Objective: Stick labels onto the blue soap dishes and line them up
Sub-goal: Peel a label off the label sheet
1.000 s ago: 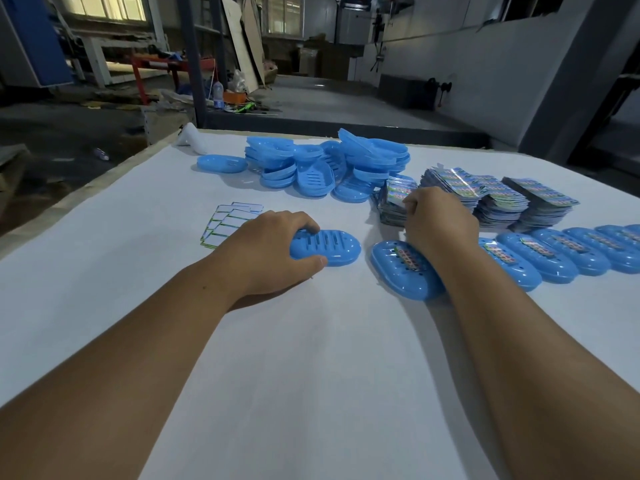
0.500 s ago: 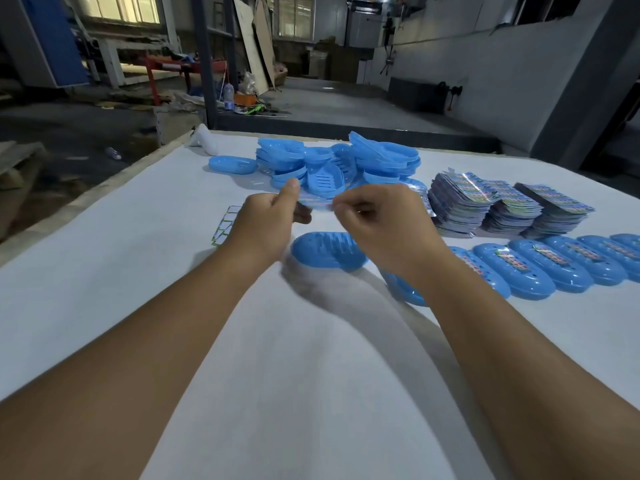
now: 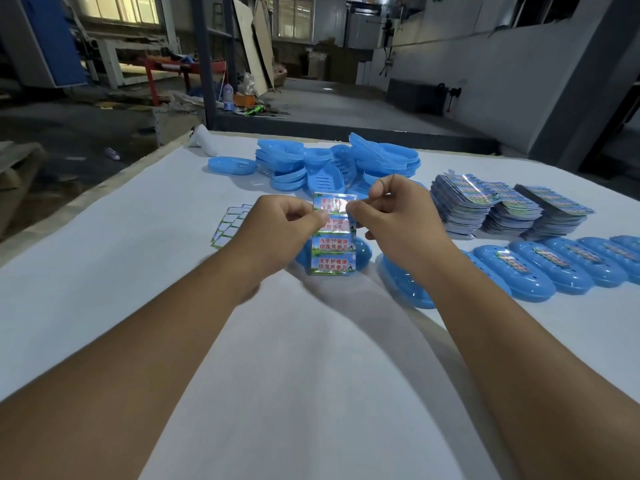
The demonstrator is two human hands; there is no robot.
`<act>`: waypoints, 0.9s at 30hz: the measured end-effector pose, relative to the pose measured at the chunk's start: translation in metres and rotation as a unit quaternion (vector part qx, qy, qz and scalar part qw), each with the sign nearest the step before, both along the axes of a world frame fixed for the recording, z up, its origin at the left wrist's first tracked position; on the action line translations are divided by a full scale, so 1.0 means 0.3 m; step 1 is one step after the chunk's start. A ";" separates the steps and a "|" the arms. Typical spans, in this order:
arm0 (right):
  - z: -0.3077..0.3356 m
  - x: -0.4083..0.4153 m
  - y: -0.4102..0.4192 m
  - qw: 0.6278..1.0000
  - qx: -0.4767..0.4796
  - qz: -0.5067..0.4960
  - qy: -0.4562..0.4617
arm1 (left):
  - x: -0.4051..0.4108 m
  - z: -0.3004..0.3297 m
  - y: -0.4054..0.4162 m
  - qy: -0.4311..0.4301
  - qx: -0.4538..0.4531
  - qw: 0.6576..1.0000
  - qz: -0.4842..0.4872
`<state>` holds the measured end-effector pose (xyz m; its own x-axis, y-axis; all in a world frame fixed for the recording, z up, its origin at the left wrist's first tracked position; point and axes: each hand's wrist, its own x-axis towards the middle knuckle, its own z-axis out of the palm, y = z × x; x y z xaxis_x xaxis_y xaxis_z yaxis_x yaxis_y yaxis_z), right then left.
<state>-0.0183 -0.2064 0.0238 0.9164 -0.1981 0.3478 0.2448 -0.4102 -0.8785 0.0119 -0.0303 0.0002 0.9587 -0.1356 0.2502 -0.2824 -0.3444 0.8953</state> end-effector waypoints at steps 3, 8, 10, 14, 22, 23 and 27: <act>-0.002 0.007 -0.005 1.000 -0.017 -0.012 0.004 | 0.011 0.011 0.012 -0.019 -0.005 0.999 0.025; -0.002 0.011 -0.012 1.000 -0.028 -0.008 0.005 | 0.021 0.012 0.021 -0.033 0.012 0.998 0.048; -0.004 0.012 -0.013 0.999 -0.033 -0.003 0.005 | 0.020 0.007 0.019 -0.039 0.016 0.998 0.045; -0.009 0.020 -0.017 0.999 -0.037 -0.001 0.006 | 0.019 0.005 0.019 -0.052 0.018 0.998 0.026; -0.022 0.012 -0.004 0.988 -0.150 -0.025 -0.015 | 0.006 0.005 0.013 -0.071 0.011 0.997 -0.020; -0.021 0.006 0.002 0.988 -0.151 -0.019 -0.012 | 0.004 0.004 0.013 -0.074 0.012 0.997 -0.022; -0.013 -0.012 0.021 0.987 -0.158 -0.017 -0.018 | -0.004 0.009 0.009 -0.097 0.022 0.995 -0.023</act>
